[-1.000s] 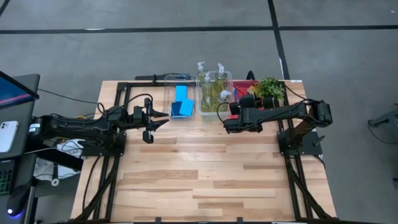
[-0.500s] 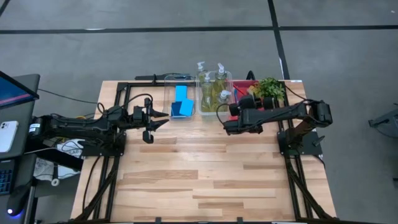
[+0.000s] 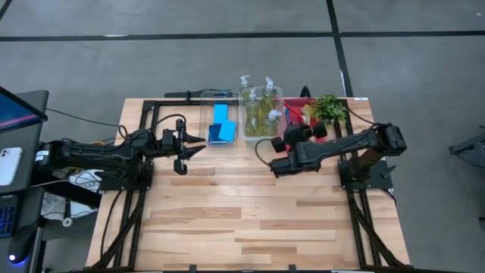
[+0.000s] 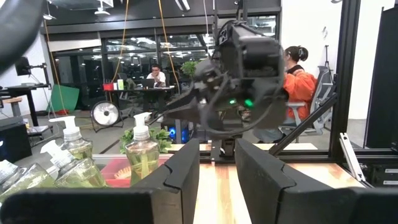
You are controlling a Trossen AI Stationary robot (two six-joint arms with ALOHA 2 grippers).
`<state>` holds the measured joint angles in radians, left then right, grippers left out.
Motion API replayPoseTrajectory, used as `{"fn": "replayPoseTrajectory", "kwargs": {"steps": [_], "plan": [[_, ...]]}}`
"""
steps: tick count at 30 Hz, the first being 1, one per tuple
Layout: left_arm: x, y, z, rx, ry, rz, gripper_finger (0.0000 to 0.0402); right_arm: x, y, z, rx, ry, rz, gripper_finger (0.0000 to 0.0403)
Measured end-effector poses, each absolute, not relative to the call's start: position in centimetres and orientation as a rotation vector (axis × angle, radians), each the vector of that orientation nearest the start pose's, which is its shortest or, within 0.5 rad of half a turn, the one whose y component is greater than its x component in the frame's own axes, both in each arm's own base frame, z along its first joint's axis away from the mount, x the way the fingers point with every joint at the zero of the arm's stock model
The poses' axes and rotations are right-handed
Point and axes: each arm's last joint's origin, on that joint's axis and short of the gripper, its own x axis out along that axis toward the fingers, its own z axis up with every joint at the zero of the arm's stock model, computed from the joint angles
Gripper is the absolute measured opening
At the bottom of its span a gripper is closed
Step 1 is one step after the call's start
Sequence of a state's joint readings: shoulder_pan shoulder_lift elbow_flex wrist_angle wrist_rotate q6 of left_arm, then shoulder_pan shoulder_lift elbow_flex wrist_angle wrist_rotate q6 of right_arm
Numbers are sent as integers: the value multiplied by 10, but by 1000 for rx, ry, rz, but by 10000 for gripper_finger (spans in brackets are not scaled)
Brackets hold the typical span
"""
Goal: Pick & Place Kitchen Sink Supplies
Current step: Return to Home Position
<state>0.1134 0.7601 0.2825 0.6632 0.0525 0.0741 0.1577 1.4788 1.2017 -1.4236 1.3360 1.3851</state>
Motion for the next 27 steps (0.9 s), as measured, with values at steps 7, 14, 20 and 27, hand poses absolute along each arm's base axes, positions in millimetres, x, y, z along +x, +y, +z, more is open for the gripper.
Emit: {"fn": "replayPoseTrajectory", "kwargs": {"steps": [7, 14, 20, 27], "plan": [[168, 18, 244, 89, -183, 67, 104, 244, 48, 298, -172, 433, -1202, 113], [168, 18, 244, 89, -183, 67, 104, 251, 86, 298, -295, 557, -948, 94], [168, 18, 244, 89, -183, 67, 104, 265, 111, 301, -327, 616, -685, 67], [168, 18, 244, 89, -182, 67, 104, 285, 126, 290, -449, 628, -262, 36]]}}
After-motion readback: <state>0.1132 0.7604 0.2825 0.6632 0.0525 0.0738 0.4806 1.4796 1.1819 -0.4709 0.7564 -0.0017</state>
